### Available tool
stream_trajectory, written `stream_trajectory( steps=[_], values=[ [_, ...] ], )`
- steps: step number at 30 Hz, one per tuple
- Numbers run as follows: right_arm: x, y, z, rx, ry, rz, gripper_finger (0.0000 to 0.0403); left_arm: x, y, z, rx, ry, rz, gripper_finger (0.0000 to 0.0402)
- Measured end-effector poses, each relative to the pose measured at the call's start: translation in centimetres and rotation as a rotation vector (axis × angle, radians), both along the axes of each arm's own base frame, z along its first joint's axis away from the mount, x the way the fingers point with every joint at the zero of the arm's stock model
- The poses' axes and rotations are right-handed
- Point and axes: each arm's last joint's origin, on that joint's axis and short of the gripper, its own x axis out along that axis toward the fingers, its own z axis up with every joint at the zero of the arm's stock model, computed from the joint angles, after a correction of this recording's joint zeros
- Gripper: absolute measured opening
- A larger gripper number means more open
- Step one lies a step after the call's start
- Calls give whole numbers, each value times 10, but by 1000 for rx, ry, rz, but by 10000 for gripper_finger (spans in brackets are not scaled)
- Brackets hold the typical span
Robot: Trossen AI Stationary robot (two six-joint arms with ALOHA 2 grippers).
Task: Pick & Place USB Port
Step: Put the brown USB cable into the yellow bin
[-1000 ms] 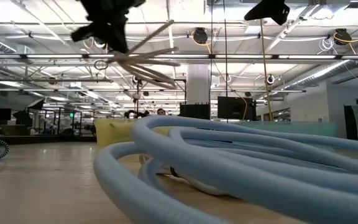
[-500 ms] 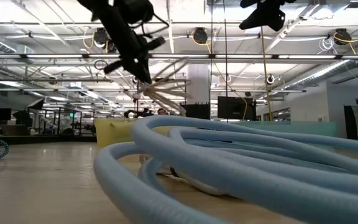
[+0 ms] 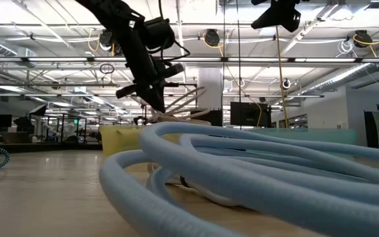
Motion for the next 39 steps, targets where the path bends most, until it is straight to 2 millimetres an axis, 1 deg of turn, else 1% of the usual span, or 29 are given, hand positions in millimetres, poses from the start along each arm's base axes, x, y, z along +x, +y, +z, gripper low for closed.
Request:
stream_trajectory(
  steps=[5, 12, 15, 18, 20, 24, 26, 35, 39],
  values=[
    [0, 0, 0, 1, -1, 0, 254, -5, 5, 3, 14, 4, 27, 5],
    [0, 0, 0, 0, -4, 1, 254, -11, 10, 1, -20, 39, 56, 5],
    [0, 0, 0, 0, -4, 2, 254, -16, 11, -1, -12, 87, 85, 17],
    [0, 0, 0, -1, -4, 2, 254, -18, 12, -2, -22, 105, 66, 26],
    [0, 0, 0, -1, -4, 2, 254, -16, 12, -1, -21, 88, 32, 31],
    [0, 0, 0, -2, -4, 3, 254, -8, 12, 3, -11, -4, -23, 40],
    [0, 0, 1, -5, -8, 6, 254, -6, 12, 4, -15, -34, -28, 43],
    [1, 0, 2, -3, -18, 10, 254, -10, 11, 1, -23, 27, -21, 46],
    [1, 0, 2, -5, -18, 10, 254, -9, 11, 2, -32, 4, -32, 46]
  ],
)
